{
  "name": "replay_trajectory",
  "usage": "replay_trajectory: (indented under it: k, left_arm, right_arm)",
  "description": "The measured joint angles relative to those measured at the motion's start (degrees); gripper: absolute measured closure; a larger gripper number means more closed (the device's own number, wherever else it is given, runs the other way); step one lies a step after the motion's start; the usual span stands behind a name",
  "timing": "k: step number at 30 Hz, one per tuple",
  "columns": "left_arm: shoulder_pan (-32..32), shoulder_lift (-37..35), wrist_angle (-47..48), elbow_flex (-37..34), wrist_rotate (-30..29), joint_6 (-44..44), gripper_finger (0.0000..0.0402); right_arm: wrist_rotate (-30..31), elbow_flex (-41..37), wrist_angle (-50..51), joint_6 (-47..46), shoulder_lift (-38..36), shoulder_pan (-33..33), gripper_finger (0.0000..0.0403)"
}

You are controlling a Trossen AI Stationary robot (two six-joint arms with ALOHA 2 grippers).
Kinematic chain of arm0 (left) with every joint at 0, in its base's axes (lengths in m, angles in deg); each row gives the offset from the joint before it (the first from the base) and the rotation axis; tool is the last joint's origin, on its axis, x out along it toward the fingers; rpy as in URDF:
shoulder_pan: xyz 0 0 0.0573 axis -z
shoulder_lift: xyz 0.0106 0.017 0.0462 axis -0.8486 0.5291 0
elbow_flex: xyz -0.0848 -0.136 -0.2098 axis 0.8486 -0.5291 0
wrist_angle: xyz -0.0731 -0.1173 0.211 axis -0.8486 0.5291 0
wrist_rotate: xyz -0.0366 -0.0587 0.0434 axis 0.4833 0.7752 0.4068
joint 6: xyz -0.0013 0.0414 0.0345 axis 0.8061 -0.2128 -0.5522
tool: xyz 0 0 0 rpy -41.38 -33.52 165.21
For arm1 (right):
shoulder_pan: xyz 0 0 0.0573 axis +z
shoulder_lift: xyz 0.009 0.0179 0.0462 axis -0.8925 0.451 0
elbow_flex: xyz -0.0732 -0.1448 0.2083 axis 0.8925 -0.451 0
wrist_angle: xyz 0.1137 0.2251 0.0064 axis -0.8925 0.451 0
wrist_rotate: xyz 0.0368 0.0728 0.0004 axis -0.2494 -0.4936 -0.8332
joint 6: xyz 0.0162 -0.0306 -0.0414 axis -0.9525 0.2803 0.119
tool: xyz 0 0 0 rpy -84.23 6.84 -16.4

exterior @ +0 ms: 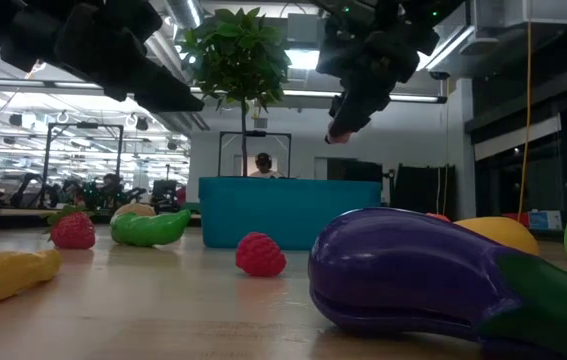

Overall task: Pick and placing Produce into tupperware
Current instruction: Put the pink apricot into the blue bin

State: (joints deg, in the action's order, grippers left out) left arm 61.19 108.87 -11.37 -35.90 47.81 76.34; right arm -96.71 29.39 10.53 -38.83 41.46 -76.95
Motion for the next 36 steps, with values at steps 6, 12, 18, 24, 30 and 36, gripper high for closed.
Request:
replay_trajectory:
  k: [6,12,18,24,30,36]
  left_arm:
    - [0.0,0.0,0.0,0.0,0.0,0.0,0.014]
    - [0.0,0.0,0.0,0.0,0.0,0.0,0.014]
    - [0.0,0.0,0.0,0.0,0.0,0.0,0.014]
    - [0.0,0.0,0.3,0.0,0.0,0.0,0.014]
    - [0.0,0.0,0.3,0.0,0.0,0.0,0.014]
    - [0.0,0.0,0.4,0.0,0.0,0.0,0.014]
  right_arm:
    - [0.0,0.0,-1.5,0.0,0.0,0.0,0.029]
    - [0.1,0.0,-3.3,-0.1,0.6,0.0,0.029]
    - [2.5,0.0,-4.3,-0.2,1.5,0.2,0.029]
    - [3.0,0.0,-4.6,-0.2,3.7,0.6,0.029]
    - [3.1,0.0,-4.7,-0.3,6.6,0.9,0.029]
    - [3.3,0.0,-4.8,-1.2,8.8,1.3,0.029]
